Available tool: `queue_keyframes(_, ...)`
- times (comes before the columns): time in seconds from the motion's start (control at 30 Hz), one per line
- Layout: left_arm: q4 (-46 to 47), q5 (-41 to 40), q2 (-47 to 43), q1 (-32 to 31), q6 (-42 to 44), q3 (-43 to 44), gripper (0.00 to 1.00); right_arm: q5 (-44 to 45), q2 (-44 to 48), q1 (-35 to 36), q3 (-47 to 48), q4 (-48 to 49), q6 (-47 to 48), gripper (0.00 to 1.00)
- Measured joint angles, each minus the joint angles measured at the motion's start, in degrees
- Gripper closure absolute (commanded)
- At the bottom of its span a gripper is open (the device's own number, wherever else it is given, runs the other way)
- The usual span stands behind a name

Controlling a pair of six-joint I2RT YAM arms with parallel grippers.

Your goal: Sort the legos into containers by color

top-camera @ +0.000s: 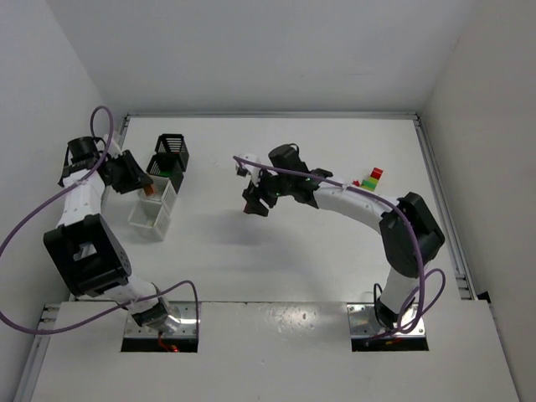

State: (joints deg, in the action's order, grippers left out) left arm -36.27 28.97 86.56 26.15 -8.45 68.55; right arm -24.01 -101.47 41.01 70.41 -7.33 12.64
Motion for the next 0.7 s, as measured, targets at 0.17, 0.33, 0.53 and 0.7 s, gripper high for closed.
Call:
queue_keyframes(0.17,2.62,-1.05,2.51,-0.39,-2.82,0.00,0.77,0.00,-0.83,0.00,0.96,0.79,-0.87,1.00)
queue_keyframes(0.33,3.21,-1.42,2.84,-1.60,-3.17,0.00,0.64,-0.24,-1.70,0.00,2.29,1.29,-2.10,1.00)
queue_keyframes(0.53,3.23,-1.62,2.84,-2.97,-2.40,0.00,0.45,-1.09,-3.37,0.00,4.26,1.73,-4.39,1.00)
queue_keyframes(0.7,3.19,-1.84,2.84,-3.63,-2.21,0.00,0.37,-1.70,-5.55,-0.42,6.73,3.06,-7.87,1.00)
